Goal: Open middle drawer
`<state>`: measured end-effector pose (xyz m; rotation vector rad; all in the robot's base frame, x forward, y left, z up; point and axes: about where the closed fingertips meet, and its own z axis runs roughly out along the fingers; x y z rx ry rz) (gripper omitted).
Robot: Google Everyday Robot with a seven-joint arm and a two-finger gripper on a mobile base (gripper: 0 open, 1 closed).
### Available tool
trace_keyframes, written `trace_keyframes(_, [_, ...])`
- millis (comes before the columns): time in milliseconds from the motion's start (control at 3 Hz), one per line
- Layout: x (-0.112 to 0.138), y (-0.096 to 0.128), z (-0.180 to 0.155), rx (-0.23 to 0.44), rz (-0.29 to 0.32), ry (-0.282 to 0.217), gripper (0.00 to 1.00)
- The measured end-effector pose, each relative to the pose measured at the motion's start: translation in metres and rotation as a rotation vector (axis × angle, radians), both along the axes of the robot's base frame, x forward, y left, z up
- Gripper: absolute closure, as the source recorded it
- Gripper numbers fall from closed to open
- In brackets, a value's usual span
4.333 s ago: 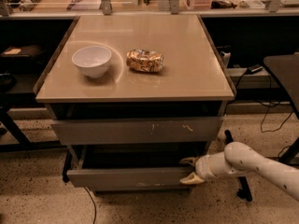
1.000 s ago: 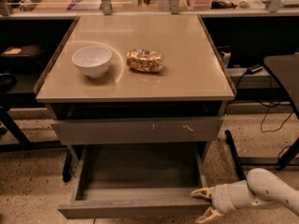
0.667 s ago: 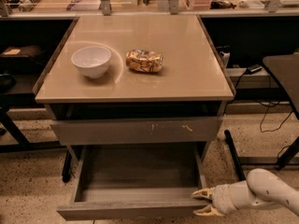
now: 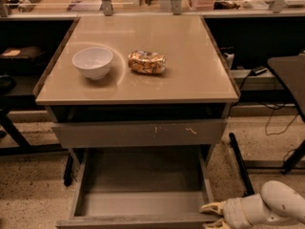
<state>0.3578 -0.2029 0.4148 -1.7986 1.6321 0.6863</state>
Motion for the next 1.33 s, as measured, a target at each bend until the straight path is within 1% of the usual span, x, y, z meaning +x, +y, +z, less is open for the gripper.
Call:
trace_keyframes(333, [-0.0211, -0.0103, 0.0030, -0.020, 0.025, 0.006, 0.88])
trace_keyframes(667, [-0.0211, -0.0103, 0.0029, -0.020, 0.025, 0.006, 0.68])
trace_keyframes(1333, [-0.0212, -0.0102, 0.0029, -0.020, 0.025, 0.006, 0.22])
